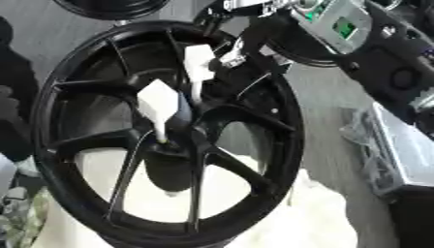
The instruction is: Pull the pin out of the wheel hub.
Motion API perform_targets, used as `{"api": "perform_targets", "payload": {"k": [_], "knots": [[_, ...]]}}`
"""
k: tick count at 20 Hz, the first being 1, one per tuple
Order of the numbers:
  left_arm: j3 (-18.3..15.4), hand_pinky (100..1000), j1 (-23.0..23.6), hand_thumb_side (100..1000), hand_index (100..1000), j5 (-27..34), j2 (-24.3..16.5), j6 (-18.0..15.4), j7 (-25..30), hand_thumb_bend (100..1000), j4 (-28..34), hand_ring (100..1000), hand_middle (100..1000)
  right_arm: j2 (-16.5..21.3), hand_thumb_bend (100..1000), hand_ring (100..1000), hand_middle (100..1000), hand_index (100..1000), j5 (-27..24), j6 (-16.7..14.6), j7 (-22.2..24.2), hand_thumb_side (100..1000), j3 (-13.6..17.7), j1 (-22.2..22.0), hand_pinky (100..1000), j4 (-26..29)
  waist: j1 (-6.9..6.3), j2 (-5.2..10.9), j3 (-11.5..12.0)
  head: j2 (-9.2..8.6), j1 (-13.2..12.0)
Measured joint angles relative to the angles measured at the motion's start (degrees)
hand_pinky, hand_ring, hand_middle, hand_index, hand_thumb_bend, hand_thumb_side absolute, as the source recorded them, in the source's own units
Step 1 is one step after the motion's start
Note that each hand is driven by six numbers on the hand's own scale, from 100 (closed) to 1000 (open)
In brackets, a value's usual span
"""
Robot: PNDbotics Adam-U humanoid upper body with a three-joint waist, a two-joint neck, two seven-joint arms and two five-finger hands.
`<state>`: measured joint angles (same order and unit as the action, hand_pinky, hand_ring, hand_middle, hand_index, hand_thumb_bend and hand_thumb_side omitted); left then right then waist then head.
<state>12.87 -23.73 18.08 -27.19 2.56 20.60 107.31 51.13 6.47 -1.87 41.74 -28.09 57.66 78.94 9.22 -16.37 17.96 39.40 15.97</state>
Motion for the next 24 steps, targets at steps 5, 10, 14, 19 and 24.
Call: {"api": "perform_targets", "payload": {"k": [5,10,14,19,24], "knots": [[0.0,866,0.03,906,764,-0.12,-0.02,-0.02,0.02,148,0.0,829,793,0.0,440,886,792,934,-0.37,-0.05,0.57,435,-0.11,0.14,997,-0.14,0.0,0.0,-0.04,0.0,0.0],[0.01,866,0.04,908,764,-0.14,-0.02,0.08,0.25,148,-0.01,829,793,-0.47,438,878,752,896,-0.73,0.01,1.79,404,-0.4,0.82,991,-0.32,0.06,0.0,-0.09,0.0,0.0],[0.01,866,0.06,909,764,-0.22,-0.02,0.04,0.46,148,-0.02,830,794,-1.25,436,873,746,889,-0.84,0.41,2.89,375,-1.11,1.41,988,-1.17,0.16,0.0,0.08,0.0,0.04],[0.01,867,0.1,910,765,-0.39,-0.03,0.0,0.53,149,-0.03,830,794,-2.42,434,869,741,885,-1.37,0.5,4.18,343,-1.66,2.3,987,-2.08,0.35,0.0,0.18,0.03,0.05],[0.01,867,0.18,911,765,-0.48,-0.04,0.05,0.62,149,-0.15,830,795,-3.06,434,868,735,880,-1.88,0.58,5.0,331,-1.98,2.84,986,-2.42,0.56,0.0,0.43,0.03,0.05]]}}
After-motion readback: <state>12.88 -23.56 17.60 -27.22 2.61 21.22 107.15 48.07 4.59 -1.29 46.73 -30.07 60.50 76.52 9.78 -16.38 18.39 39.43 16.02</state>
